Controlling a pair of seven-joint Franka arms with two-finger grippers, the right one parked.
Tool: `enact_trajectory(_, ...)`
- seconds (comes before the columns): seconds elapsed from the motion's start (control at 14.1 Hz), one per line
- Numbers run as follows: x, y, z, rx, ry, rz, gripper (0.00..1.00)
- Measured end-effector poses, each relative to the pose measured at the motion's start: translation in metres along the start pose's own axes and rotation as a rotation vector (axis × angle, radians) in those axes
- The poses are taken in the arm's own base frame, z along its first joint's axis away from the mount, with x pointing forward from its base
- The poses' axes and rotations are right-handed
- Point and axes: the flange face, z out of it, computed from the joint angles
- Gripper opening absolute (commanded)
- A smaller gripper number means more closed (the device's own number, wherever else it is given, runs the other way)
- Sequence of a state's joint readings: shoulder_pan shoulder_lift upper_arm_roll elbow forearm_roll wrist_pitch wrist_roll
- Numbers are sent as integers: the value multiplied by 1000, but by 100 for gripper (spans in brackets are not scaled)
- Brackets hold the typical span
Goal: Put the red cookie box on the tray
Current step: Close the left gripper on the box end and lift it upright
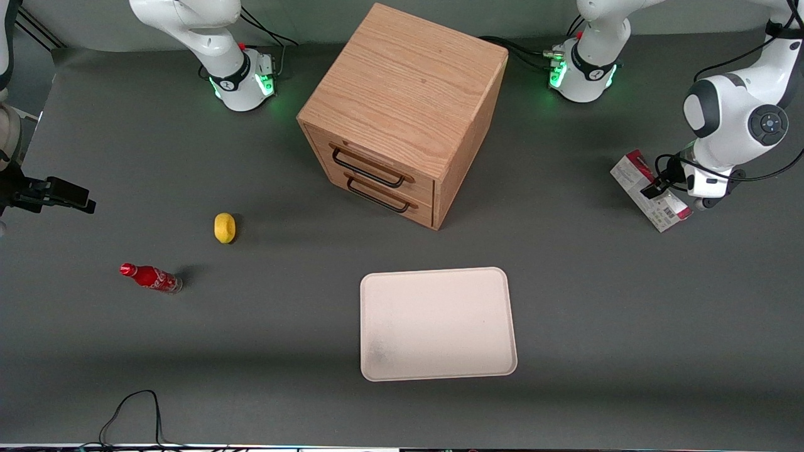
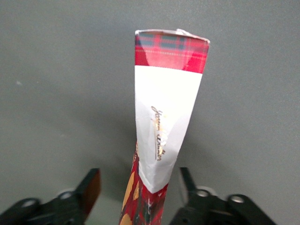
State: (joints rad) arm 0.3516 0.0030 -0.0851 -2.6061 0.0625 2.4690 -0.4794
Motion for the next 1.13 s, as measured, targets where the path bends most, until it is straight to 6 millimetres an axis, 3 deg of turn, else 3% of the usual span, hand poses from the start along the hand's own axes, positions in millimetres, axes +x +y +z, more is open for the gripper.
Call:
enact_trajectory(0.64, 0, 1, -1, 3, 0, 4, 0)
enact_trajectory(0.78, 6, 3, -15, 20, -25, 10, 0)
enact_trajectory(0.92, 19, 8, -57, 53, -69, 26, 0)
enact_trajectory(1.13, 39, 16, -163, 86, -109, 83, 0)
